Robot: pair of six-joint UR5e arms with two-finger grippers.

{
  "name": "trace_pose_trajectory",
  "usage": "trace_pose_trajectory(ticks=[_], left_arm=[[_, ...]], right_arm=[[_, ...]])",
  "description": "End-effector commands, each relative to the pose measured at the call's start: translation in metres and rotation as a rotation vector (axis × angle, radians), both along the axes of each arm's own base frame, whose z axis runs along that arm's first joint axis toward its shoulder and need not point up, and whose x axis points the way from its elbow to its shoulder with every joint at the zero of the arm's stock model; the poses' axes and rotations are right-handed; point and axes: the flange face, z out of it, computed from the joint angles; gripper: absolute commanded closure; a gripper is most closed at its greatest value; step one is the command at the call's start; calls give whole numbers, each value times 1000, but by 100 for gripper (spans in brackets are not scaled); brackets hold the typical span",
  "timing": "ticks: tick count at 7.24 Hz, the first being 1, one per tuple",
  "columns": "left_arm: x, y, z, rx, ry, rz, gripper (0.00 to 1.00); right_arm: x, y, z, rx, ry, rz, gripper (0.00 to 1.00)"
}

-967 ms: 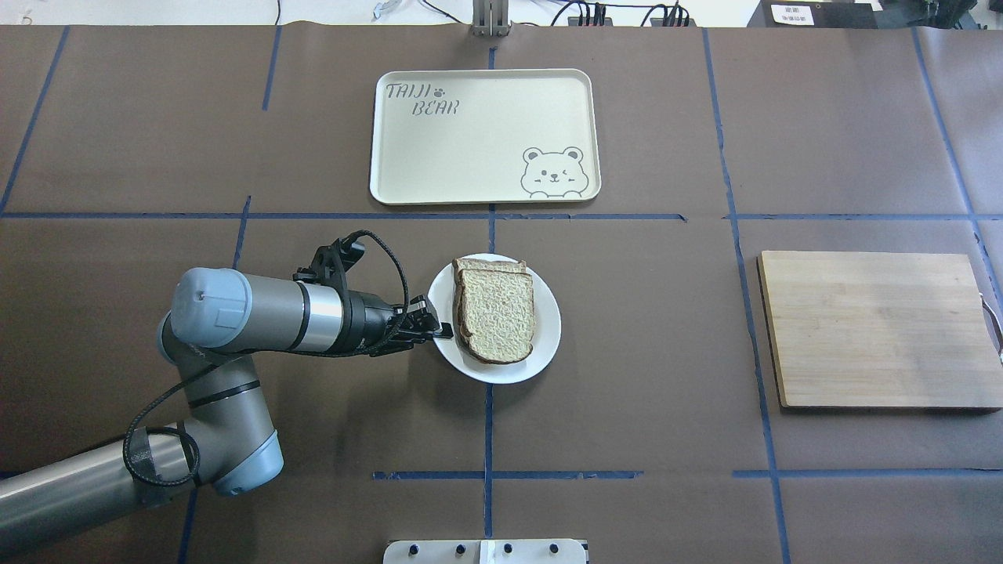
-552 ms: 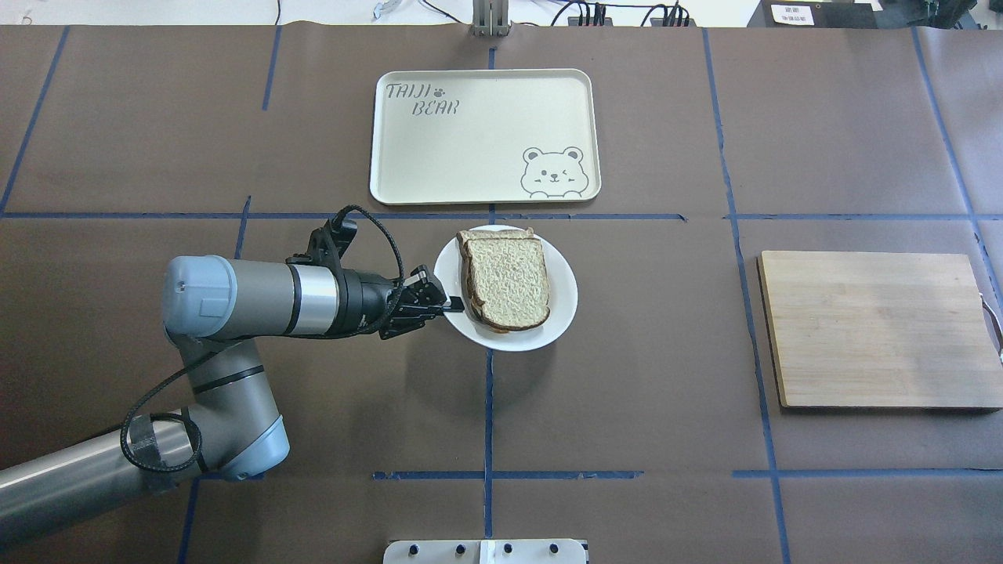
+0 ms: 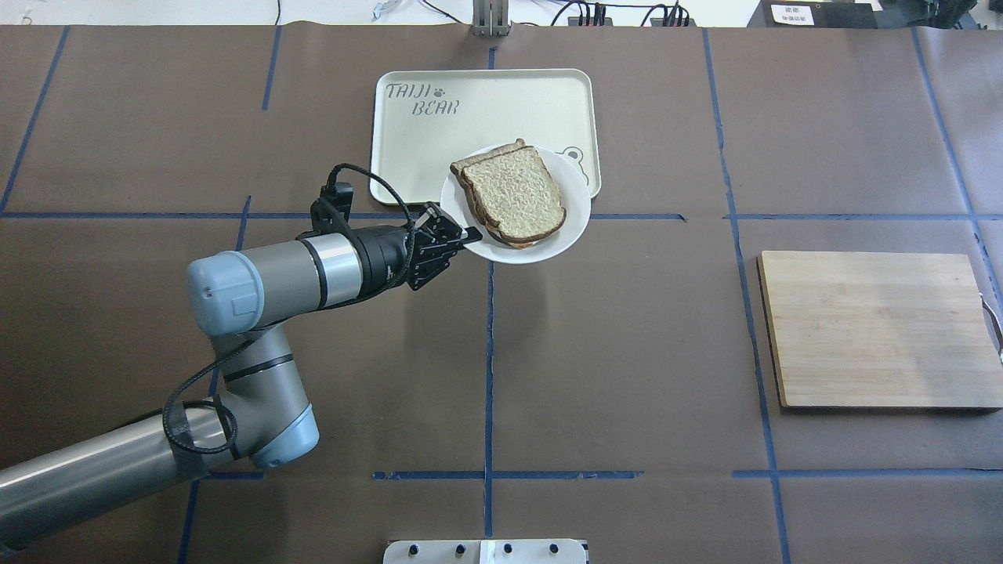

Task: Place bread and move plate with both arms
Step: 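Slide the plate with the left gripper onto the bear-print tray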

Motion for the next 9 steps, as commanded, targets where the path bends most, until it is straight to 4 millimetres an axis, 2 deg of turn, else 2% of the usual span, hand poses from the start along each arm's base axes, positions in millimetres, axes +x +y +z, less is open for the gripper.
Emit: trace_pose_trajectory(ticks=[1, 3, 4, 5, 7, 8, 9], left_arm=[[24, -52, 13, -57, -61, -120, 100], [30, -123, 15, -178, -70, -187, 100], [36, -146, 26, -209, -106, -208, 100], [31, -154, 31, -217, -114, -219, 100], [36, -153, 37, -224, -128, -212, 96], [38, -152, 38, -224, -132, -206, 87], [42, -148, 40, -225, -135, -200, 69]], right_arm=[[8, 9, 5, -4, 1, 8, 0], [8, 11, 7, -6, -1, 6, 0], [8, 11, 7, -6, -1, 6, 0], [8, 9, 7, -6, -1, 6, 0], [8, 8, 5, -3, -2, 6, 0], [8, 9, 6, -7, -4, 5, 0], [7, 9, 6, -7, -7, 5, 0]])
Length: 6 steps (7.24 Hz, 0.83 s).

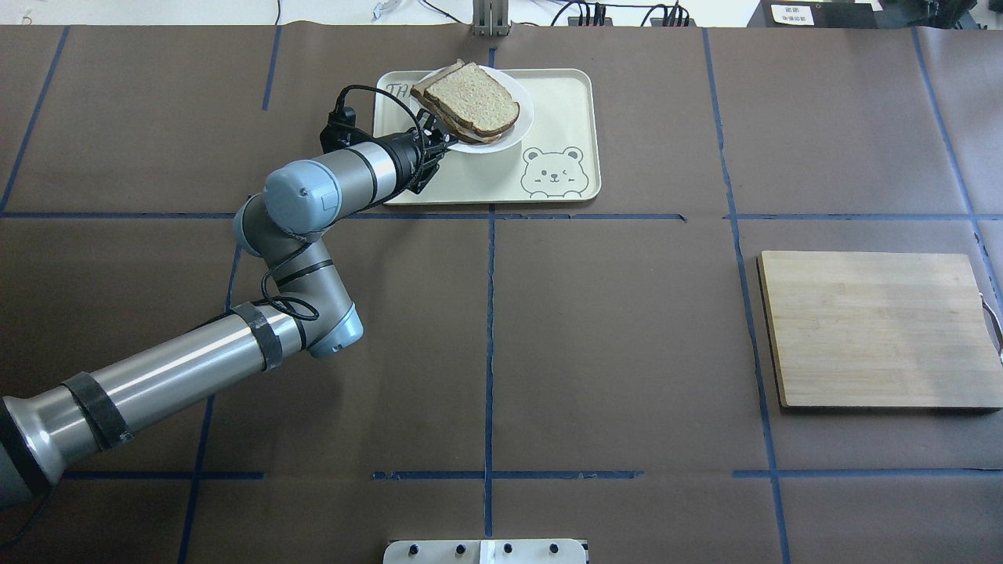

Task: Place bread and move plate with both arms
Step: 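Slide the plate with the left gripper onto the bear-print tray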

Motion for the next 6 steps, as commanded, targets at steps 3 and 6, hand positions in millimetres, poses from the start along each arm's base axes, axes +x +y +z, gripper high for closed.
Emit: trace_pose_trajectory(ticks=[3, 6], left_arm=[[-2, 2, 11, 42, -53, 66, 0], [-94, -41, 4, 35, -158, 260, 0]], right_arm=[[0, 0, 1, -3, -5, -1, 0], [0, -2, 2, -6, -4, -1, 0]])
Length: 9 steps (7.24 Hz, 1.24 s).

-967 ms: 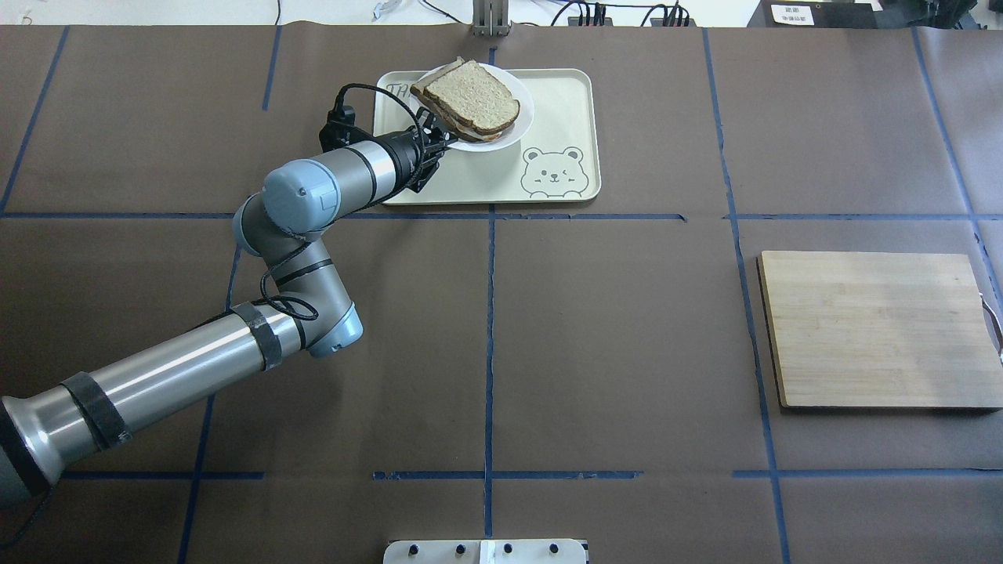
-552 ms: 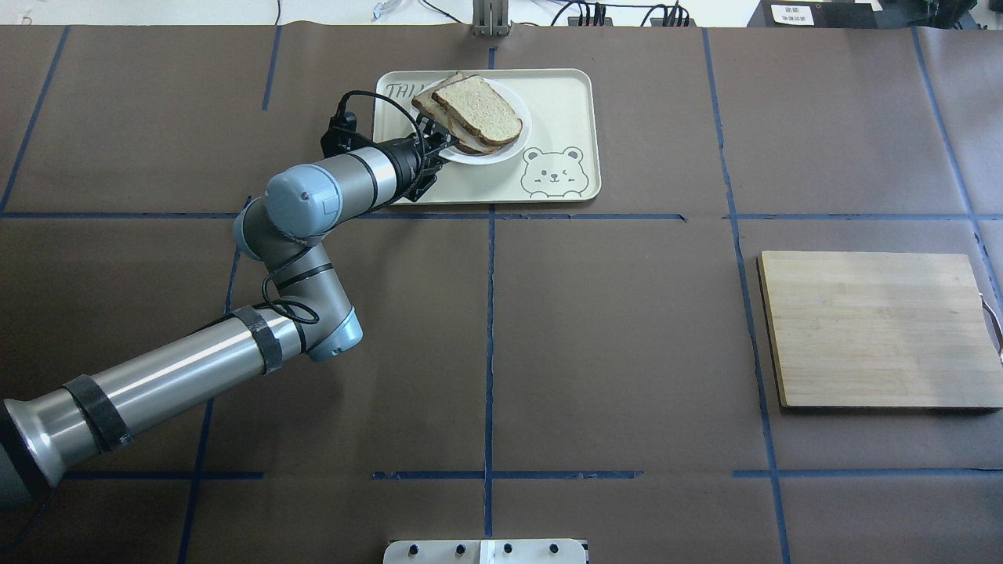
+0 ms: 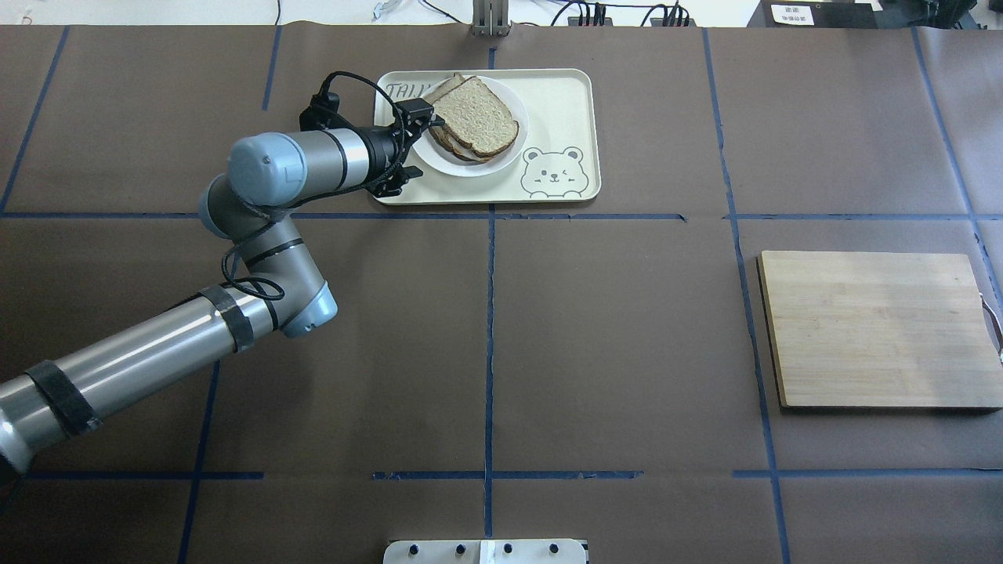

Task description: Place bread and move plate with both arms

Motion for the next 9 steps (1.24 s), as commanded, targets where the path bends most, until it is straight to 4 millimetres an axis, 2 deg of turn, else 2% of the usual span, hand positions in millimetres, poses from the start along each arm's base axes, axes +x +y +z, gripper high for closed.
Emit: trace_pose_trajectory(ticks=[1, 2, 3, 4, 5, 6, 7, 8, 9], left_arm=[[-77, -28, -3, -12, -105, 116, 0], [-120, -19, 20, 53, -200, 166, 0], [-178, -21, 35, 143, -293, 222, 0], [-243, -23, 69, 167, -362, 234, 0], [-304, -34, 89, 219, -419, 259, 0], [-354, -36, 122, 268, -498, 295, 0], [-403, -29, 169, 343, -629, 337, 0], [-432, -22, 203, 380, -717, 394, 0], [-459, -19, 226, 391, -781, 446, 0]], right_arm=[[0, 0, 1, -3, 0, 0, 0], [0, 1, 3, -8, 1, 0, 0], [0, 2, 4, -13, -3, -1, 0], [0, 4, 6, -18, -9, -2, 0], [0, 7, 10, -19, -1, -3, 0], [1, 15, 21, -7, 2, -40, 0], [9, 26, 32, 26, 9, -83, 0], [17, 34, 40, 29, 12, -86, 0], [21, 41, 47, 13, 12, -79, 0]])
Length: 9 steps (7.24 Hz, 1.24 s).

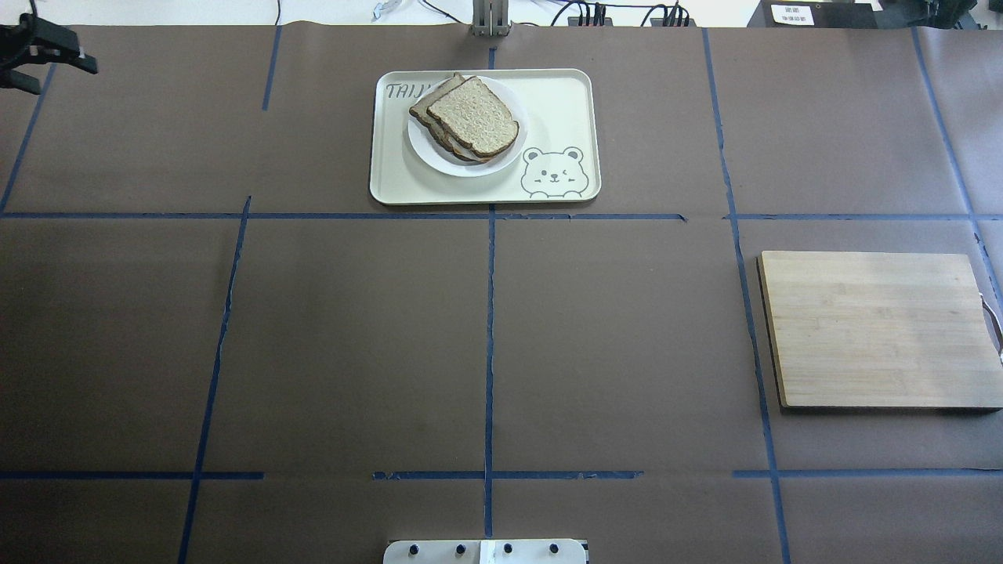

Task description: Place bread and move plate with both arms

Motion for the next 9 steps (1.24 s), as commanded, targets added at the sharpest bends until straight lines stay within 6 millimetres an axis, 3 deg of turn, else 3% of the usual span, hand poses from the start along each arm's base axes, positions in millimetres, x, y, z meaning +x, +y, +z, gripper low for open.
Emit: trace_pose_trajectory(ticks=[1, 3, 4, 5, 7, 8, 9], left_arm=[[-60, 15, 59, 43, -155, 122, 0], [-88, 27, 95, 47, -248, 269, 0], [-123, 35, 108, 37, -273, 304, 0], [-147, 61, 139, 27, -282, 350, 0], [-153, 123, 175, -11, -250, 372, 0], [-152, 158, 180, -23, -241, 376, 0], [-152, 172, 174, -37, -229, 378, 0]], right_arm=[[13, 15, 13, -21, -6, 17, 0], [23, 24, 22, -44, -15, 42, 0], [25, 25, 25, -51, -24, 48, 0], [26, 26, 26, -53, -27, 49, 0], [24, 30, 27, -60, -47, 49, 0], [24, 30, 27, -61, -47, 49, 0], [24, 30, 27, -60, -47, 48, 0]])
